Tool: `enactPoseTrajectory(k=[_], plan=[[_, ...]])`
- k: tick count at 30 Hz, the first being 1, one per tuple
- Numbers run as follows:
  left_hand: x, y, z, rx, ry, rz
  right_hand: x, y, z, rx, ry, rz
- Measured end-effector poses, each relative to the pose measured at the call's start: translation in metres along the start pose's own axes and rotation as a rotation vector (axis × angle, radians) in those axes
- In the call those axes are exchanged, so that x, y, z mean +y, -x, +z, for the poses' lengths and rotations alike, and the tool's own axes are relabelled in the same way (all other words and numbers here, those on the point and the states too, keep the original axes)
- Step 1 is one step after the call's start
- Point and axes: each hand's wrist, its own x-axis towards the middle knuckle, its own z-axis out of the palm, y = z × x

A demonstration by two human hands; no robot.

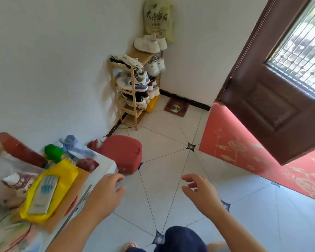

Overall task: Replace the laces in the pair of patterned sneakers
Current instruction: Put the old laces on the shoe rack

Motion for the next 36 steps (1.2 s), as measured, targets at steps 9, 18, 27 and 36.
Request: enactPoseTrajectory(k=[9, 18, 27, 36], plan=[[0.067, -0.177, 0.027, -0.019, 0.057, -0.018, 0.021, -0.180, -0.073, -0.054, 0.012, 0.006], [0.168, -0.318, 0.035, -0.004, 0.080, -0.082, 0.017, -0.351, -0.176, -0.172, 0.099, -0.116], [0.184, -0.475, 0.028, -0.031, 0.052, -0.162, 0.006, -0.511, -0.203, -0.233, 0.120, -0.100], [0.206, -0.635, -0.022, 0.023, 0.126, -0.185, -0.060, -0.679, -0.238, -0.279, 0.178, -0.180]])
